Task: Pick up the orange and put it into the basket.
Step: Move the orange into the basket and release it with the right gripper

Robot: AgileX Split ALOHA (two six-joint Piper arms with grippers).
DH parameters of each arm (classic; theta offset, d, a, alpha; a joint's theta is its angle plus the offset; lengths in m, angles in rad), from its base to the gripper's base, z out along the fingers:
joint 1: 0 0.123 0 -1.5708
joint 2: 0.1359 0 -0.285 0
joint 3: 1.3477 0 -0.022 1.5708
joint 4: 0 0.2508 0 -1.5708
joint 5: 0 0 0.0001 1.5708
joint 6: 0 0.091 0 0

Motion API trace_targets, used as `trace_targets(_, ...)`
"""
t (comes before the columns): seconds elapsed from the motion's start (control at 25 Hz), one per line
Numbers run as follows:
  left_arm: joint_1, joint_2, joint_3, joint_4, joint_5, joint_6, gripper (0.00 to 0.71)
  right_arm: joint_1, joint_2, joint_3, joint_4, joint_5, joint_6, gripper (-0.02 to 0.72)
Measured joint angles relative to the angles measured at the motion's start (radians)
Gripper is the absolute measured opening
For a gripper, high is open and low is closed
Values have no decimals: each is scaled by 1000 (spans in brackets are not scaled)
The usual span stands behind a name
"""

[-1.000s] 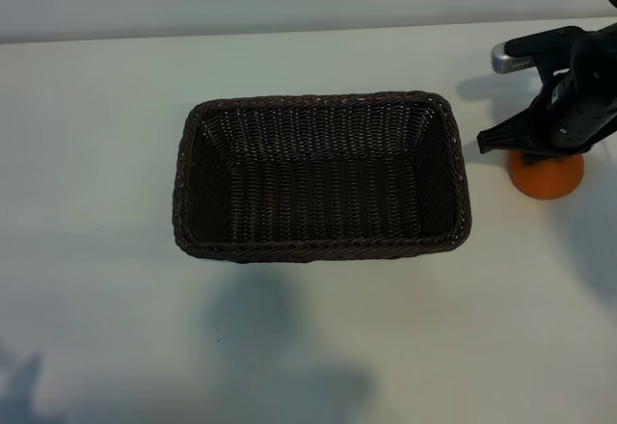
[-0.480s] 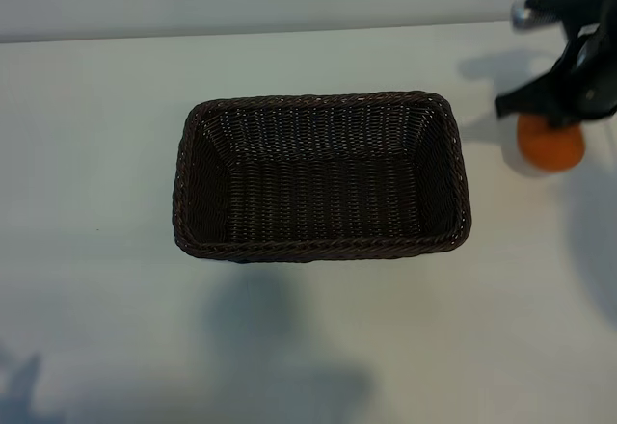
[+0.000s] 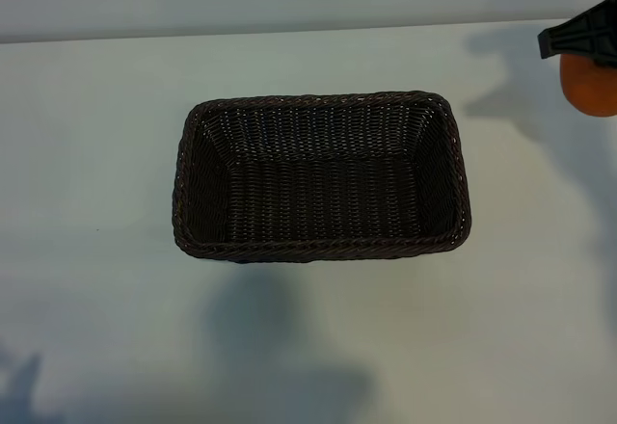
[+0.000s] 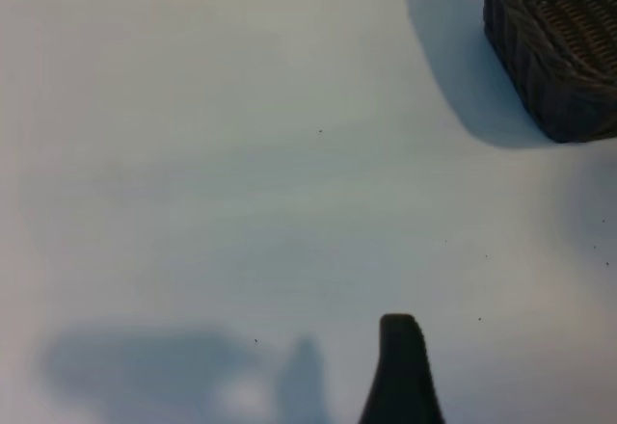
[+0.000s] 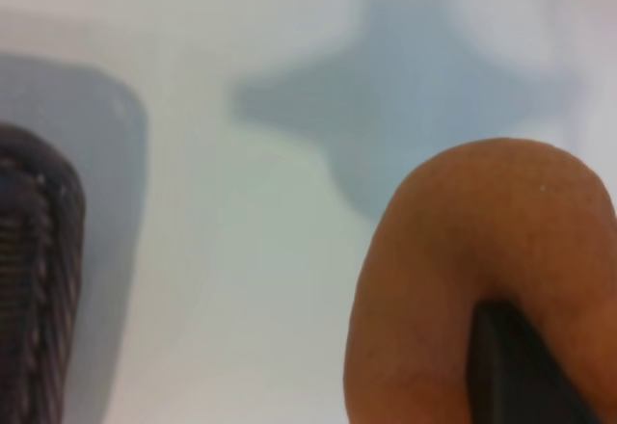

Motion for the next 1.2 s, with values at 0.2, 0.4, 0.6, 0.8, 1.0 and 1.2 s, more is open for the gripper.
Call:
trace_targets(0.2,0,0,0,0,0,0,538,77,-16,0,27,23,-25,84)
trace_targets(0.4,0,0,0,0,0,0,538,231,-18,0,33,38,-26,84)
trace_targets(0.6,0,0,0,0,0,0,538,402,-18,0,44,4,-26,84)
trace_targets(0.8,0,0,0,0,0,0,538,479,20,0,48,-100,-26,84)
trace_targets(1.0,0,0,0,0,0,0,538,483,117,0,48,-161,-28,84)
trace_targets(1.2,0,0,0,0,0,1,538,483,207,0,48,-239,-35,84)
